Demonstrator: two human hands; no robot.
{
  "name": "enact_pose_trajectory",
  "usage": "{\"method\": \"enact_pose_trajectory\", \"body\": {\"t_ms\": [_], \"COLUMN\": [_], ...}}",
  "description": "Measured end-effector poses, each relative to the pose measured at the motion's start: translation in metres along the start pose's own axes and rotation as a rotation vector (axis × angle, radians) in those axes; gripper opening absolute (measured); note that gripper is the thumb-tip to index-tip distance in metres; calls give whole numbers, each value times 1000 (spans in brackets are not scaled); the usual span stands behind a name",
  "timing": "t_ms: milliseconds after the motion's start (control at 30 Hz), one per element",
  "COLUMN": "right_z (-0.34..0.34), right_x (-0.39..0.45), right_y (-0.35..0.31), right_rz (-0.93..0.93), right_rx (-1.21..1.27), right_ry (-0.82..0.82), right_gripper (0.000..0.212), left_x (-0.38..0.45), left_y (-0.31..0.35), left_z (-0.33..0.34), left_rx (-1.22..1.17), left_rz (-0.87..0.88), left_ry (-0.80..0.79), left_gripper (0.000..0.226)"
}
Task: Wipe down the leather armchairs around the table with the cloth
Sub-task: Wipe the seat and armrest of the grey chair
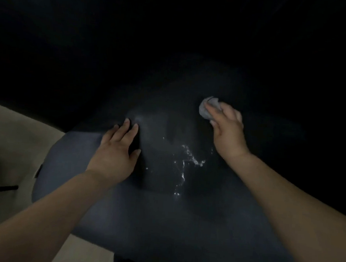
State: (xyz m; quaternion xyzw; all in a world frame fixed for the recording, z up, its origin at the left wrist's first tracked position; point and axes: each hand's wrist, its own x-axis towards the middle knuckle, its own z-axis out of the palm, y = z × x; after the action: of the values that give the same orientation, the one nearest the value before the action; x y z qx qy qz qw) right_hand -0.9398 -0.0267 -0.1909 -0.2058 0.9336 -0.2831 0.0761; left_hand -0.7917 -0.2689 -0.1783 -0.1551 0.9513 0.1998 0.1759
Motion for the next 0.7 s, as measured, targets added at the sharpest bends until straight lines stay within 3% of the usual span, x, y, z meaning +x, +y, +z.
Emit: {"method": "enact_pose_trajectory", "body": {"t_ms": [233,433,533,700], "right_z": [39,16,16,46], "right_x": [-100,-52,-17,-11], "right_y": [-52,-39,-41,-79], "right_rz": [-11,185,244,-117], "right_rx": [79,146,154,61], "right_ry": [13,174,57,-219], "right_gripper": [55,61,71,72], "left_x": [-3,-15,-22,-33], "left_y": [3,-6,-9,-8], "left_z": [-7,-13,-5,7], "left_rx": [-64,-4,-4,-13], "left_rz": [-5,141,170,186], "left_ry": [12,-46,-22,35], "left_gripper": [67,73,75,74]}}
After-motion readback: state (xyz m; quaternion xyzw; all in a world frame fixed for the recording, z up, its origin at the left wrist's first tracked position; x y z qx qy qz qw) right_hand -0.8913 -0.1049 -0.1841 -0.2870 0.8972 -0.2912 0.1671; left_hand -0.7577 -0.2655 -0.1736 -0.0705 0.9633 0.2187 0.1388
